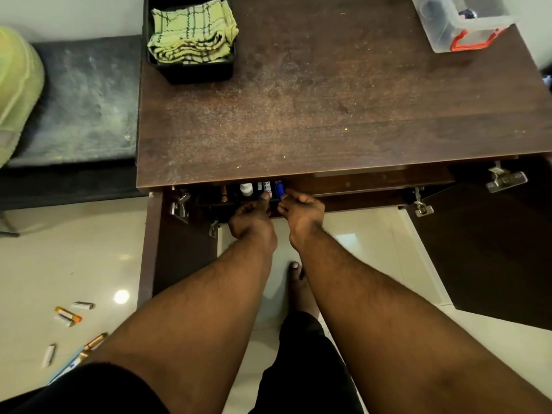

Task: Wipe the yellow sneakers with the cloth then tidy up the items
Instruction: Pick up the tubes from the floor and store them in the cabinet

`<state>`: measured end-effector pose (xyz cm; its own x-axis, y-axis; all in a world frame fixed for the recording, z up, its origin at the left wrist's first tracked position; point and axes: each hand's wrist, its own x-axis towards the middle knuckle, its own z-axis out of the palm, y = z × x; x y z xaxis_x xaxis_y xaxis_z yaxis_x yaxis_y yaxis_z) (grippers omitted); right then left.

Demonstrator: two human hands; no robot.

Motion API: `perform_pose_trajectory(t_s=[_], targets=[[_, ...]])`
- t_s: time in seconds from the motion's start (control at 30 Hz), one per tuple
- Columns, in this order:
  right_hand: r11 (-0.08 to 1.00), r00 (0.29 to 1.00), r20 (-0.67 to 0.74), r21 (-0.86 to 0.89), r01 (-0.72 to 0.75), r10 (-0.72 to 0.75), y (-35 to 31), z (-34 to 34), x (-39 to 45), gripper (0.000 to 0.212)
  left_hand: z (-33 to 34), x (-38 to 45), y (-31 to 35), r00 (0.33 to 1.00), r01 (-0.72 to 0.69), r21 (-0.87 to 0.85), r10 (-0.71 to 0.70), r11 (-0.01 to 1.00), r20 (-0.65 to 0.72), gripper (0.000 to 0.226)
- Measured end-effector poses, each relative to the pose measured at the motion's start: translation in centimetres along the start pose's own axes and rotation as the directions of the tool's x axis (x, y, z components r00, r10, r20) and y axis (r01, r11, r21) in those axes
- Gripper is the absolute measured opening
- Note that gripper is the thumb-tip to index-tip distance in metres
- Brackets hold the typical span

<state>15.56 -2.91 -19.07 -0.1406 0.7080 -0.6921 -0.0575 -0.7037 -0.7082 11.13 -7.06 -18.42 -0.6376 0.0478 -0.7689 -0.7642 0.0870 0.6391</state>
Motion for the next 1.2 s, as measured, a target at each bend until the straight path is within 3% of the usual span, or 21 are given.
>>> perform_pose_trajectory(t_s=[0.17, 0.27, 0.33, 0.47, 0.6, 0.73, 0.93, 1.13, 1.2], targets=[[0.998, 0.997, -0.073, -0.049, 0.027, -0.031, 0.7, -0.6, -1.1, 0.029, -1.4, -0.4, 0.0, 0.997, -0.074, 0.052, 0.074, 0.996, -0.004, 0.016], [0.984, 0.998, -0.055, -0.174, 0.031, -0.041, -0.3, -1.9, -3.5, 0.028, -3.4, -2.3, 1.1, 0.984, -0.180, 0.264, 0.177, 0.948, 0.032, 0.012], [0.944, 0.999, -0.023, -0.329, 0.022, -0.031, -1.5, -2.3, -5.0, 0.026, -4.9, -4.1, 2.4, 0.959, -0.283, 0.445, 0.255, 0.850, 0.123, 0.001], [0.809, 0.995, 0.056, -0.579, 0.104, -0.087, -5.0, -1.5, -10.7, 0.020, -8.6, -8.8, 6.4, 0.900, -0.433, 0.669, 0.327, 0.604, 0.288, 0.019], [0.719, 0.966, 0.190, -0.646, 0.258, -0.176, -8.1, 0.6, -18.7, 0.019, -13.0, -14.5, 11.4, 0.790, -0.610, 0.654, 0.410, 0.448, 0.455, 0.026], [0.633, 0.904, 0.368, -0.651, 0.419, -0.220, -10.5, 4.2, -27.4, 0.022, -18.4, -18.5, 17.8, 0.674, -0.719, 0.599, 0.562, 0.353, 0.478, 0.023], [0.463, 0.778, 0.579, -0.635, 0.618, -0.245, -9.8, 12.7, -36.1, 0.022, -27.7, -18.5, 26.4, 0.624, -0.758, 0.501, 0.691, 0.418, 0.367, 0.026], [0.365, 0.734, 0.669, -0.660, 0.657, -0.113, -2.9, 21.0, -36.8, 0.024, -37.1, -11.1, 26.8, 0.724, -0.634, 0.573, 0.659, 0.520, 0.204, 0.024], [0.310, 0.711, 0.702, -0.667, 0.677, -0.043, 0.4, 22.7, -35.3, 0.023, -40.2, -7.6, 24.9, 0.789, -0.549, 0.584, 0.602, 0.598, 0.125, 0.023]])
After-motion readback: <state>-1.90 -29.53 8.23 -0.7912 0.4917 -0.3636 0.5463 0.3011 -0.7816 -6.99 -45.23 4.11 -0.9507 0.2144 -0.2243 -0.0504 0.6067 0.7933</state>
